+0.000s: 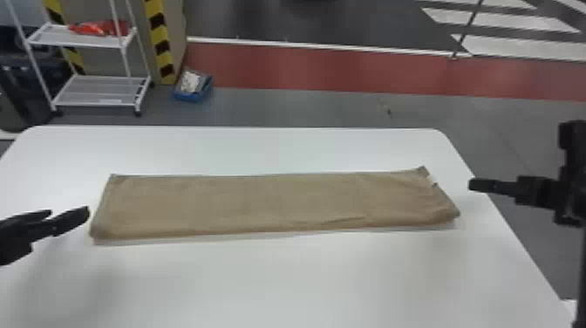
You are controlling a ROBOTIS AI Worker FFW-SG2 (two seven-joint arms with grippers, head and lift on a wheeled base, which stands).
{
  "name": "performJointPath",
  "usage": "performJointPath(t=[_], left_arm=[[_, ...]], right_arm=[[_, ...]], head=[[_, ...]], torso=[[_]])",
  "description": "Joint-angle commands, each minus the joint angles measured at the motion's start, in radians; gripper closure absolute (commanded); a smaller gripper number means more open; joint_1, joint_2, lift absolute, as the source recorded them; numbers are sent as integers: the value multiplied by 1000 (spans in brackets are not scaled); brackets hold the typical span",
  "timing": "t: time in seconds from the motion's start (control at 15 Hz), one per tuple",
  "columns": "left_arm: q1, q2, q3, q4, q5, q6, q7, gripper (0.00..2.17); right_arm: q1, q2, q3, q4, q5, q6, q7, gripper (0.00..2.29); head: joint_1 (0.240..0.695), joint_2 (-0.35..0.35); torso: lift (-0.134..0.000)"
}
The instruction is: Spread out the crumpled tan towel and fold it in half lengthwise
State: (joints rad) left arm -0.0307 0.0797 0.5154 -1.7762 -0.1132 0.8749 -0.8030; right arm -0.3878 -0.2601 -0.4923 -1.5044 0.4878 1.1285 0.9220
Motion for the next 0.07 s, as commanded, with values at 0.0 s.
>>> performJointPath(t=[0.0], left_arm=[[0,0,-1,0,-2,-1,1,181]], right_arm=[[1,-1,0,0,0,3,1,97]], head=[[695,-123]], torso=[[-124]])
